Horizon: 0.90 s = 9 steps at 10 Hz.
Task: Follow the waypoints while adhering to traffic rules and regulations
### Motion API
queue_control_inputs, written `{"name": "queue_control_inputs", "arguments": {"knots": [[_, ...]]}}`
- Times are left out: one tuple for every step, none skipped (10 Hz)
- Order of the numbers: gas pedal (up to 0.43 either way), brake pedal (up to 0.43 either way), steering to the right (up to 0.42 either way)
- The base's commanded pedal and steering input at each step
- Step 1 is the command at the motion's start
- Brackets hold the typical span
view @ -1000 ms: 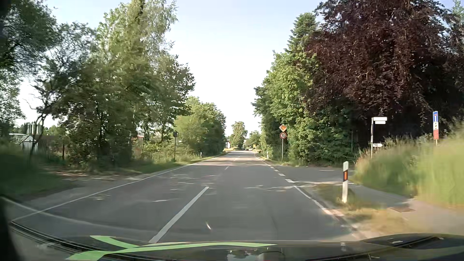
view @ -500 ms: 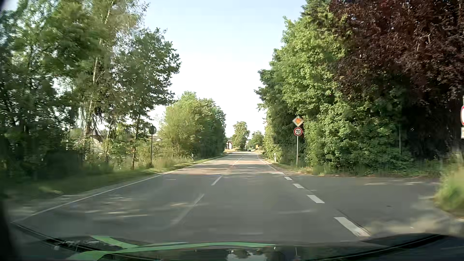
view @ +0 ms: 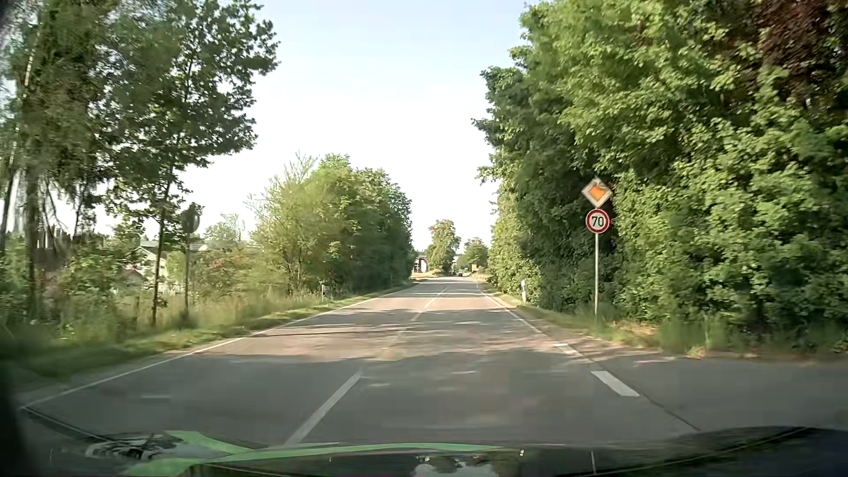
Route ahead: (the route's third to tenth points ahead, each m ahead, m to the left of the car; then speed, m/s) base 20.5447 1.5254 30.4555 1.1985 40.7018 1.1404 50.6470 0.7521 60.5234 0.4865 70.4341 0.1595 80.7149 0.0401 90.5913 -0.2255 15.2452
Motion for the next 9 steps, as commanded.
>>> {"name": "queue_control_inputs", "arguments": {"knots": [[0.087,0.0,-0.004],[0.087,0.0,-0.002],[0.087,0.0,0.001],[0.087,0.0,0.002],[0.098,0.0,0.003],[0.11,0.0,0.003],[0.118,0.0,0.003],[0.118,0.0,0.004],[0.118,0.0,0.004]]}}
